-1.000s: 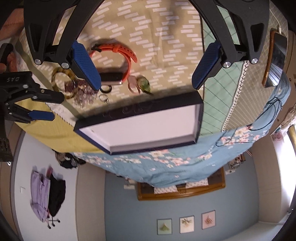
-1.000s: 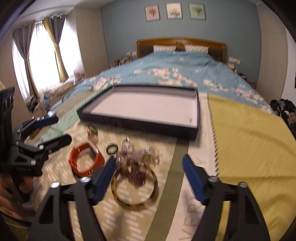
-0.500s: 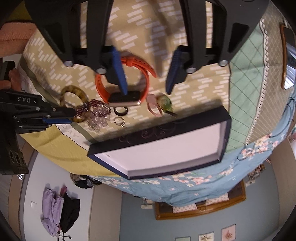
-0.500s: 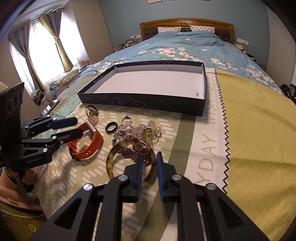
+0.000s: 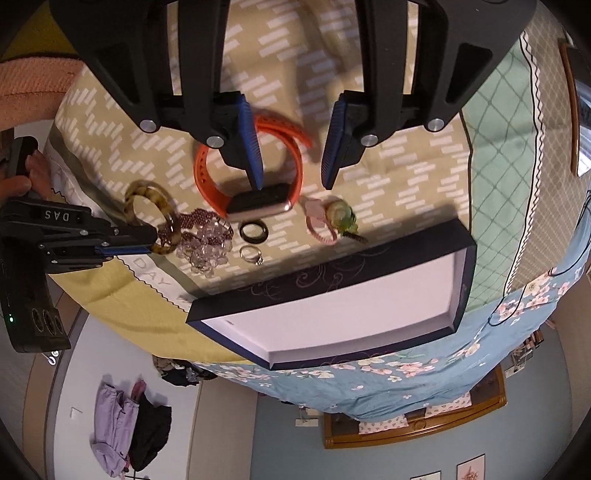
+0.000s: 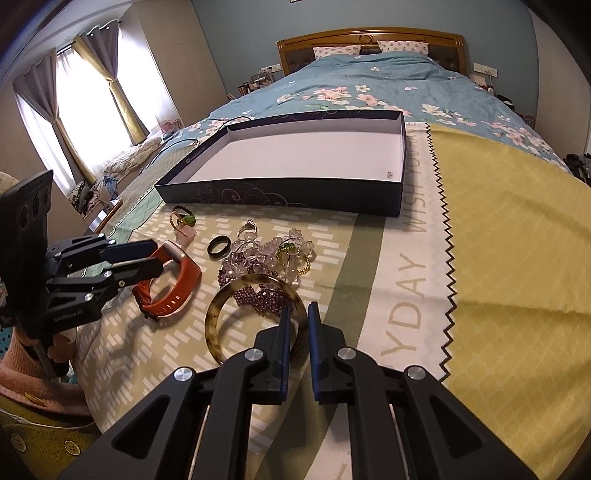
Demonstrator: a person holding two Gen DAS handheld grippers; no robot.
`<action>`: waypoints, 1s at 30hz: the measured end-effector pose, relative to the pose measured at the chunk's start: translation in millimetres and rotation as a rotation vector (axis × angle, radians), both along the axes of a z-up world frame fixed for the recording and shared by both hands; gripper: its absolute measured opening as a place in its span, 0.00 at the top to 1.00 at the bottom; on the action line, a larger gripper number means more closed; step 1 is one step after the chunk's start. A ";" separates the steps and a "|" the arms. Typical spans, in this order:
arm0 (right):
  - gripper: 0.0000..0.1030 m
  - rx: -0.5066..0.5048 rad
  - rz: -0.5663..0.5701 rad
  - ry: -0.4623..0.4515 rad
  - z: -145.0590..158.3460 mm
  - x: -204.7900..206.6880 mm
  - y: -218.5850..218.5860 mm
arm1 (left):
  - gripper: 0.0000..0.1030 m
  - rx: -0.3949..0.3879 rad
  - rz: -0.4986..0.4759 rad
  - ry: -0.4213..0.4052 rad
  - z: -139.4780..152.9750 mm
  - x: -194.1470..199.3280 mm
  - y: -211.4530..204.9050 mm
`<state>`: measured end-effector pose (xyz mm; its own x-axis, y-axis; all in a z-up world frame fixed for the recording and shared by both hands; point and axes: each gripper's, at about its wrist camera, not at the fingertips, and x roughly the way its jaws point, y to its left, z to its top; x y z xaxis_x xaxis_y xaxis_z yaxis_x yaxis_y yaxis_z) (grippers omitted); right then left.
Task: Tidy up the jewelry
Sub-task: 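Grasp the orange watch band with left tool while right grasps the tortoiseshell bangle, then carry watch band and bangle into the white tray with both tools, then open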
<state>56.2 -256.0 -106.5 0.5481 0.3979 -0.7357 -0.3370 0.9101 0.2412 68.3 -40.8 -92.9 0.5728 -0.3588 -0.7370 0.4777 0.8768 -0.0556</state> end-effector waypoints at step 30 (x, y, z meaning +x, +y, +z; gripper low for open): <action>0.93 0.053 0.019 -0.156 56.7 39.8 1.3 | 0.94 -0.060 0.080 -0.054 45.4 25.9 18.4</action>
